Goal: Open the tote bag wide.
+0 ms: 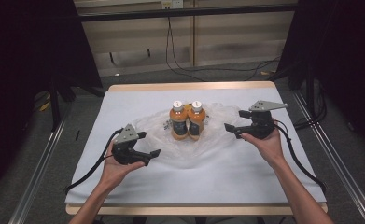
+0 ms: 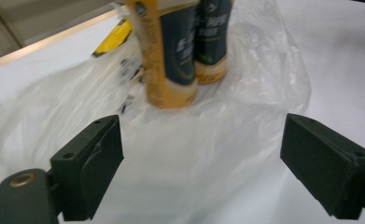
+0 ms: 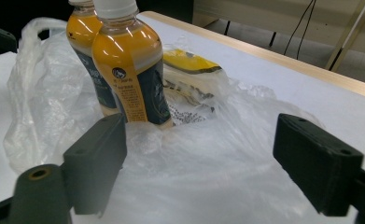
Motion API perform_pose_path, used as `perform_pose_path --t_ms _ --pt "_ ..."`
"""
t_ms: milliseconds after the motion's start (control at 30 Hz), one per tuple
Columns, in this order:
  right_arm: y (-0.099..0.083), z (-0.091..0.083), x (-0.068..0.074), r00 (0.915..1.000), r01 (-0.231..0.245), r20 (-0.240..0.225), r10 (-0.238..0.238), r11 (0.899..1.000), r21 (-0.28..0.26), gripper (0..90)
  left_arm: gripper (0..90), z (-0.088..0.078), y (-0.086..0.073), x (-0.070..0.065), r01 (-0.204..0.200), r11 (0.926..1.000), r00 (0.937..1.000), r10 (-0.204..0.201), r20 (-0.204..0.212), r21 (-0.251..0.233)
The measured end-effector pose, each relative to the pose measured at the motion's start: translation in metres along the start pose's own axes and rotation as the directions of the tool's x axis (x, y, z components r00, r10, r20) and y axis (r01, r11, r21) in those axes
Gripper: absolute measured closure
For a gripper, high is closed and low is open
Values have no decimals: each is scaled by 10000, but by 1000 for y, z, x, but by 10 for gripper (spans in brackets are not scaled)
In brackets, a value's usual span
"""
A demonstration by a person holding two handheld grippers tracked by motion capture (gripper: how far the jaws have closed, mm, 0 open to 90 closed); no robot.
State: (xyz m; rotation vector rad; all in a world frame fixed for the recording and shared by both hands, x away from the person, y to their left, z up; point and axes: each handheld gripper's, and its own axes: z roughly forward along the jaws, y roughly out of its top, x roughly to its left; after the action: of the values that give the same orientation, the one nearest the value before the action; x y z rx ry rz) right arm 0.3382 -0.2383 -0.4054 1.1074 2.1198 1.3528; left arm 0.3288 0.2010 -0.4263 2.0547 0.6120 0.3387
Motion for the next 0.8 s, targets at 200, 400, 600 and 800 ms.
perform_pose_path --t_ms 200,400,600,800 --pt "-12 -28 7 9999 -124 117 125 9999 -92 108 77 -27 -9 1 277 9996 9993 -278 -238 -24" --pt "-34 -52 11 9964 -387 752 397 9992 -140 116 71 -49 -33 9 1061 9943 9910 -1056 -818 17" --pt "-60 -71 17 9922 -743 981 763 9969 -240 123 53 -65 -51 0 1478 9890 9835 -1467 -1059 20" --pt "-75 -93 23 9872 -899 1266 969 9941 -599 127 41 -78 -65 -17 1770 9842 9771 -1769 -1185 -105"
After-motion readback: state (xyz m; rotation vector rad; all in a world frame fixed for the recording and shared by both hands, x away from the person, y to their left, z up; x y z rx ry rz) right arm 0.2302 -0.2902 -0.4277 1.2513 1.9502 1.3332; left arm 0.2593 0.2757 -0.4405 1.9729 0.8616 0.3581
